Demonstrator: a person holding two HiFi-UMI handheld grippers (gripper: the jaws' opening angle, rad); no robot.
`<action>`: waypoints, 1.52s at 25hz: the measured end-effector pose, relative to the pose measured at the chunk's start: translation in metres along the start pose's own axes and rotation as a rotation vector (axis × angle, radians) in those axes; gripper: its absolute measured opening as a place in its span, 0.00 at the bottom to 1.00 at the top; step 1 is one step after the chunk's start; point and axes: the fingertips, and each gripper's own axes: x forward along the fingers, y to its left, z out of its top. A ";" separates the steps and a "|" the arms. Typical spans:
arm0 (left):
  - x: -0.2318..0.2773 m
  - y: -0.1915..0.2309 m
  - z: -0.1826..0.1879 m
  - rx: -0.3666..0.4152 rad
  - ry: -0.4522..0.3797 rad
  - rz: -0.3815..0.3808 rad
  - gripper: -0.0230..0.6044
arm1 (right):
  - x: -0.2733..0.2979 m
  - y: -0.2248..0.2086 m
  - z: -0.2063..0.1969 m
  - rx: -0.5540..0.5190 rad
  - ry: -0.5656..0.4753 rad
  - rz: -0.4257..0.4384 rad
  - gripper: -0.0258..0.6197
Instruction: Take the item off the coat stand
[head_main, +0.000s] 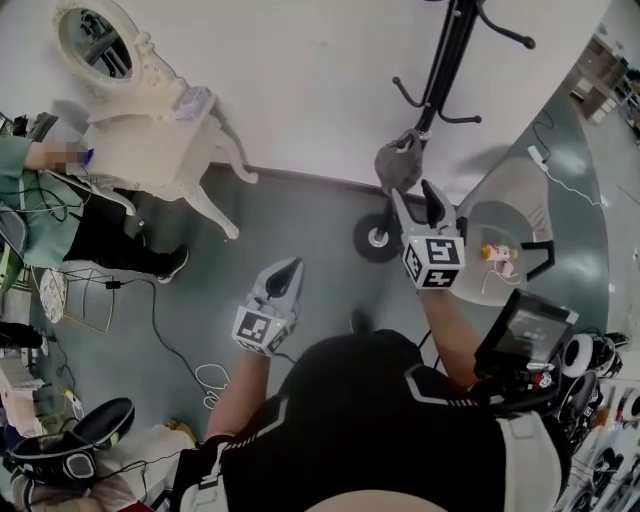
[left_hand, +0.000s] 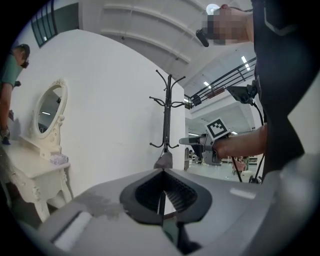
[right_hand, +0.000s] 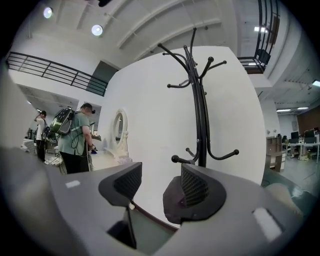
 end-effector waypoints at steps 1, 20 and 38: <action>0.000 0.001 -0.010 -0.008 0.007 0.002 0.03 | 0.005 -0.001 -0.007 0.007 0.012 -0.002 0.43; -0.005 0.036 -0.091 -0.096 0.139 0.148 0.03 | 0.081 -0.029 -0.140 0.006 0.238 -0.063 0.59; 0.000 0.052 -0.082 -0.049 0.148 0.184 0.03 | 0.125 -0.031 -0.163 0.015 0.256 -0.136 0.44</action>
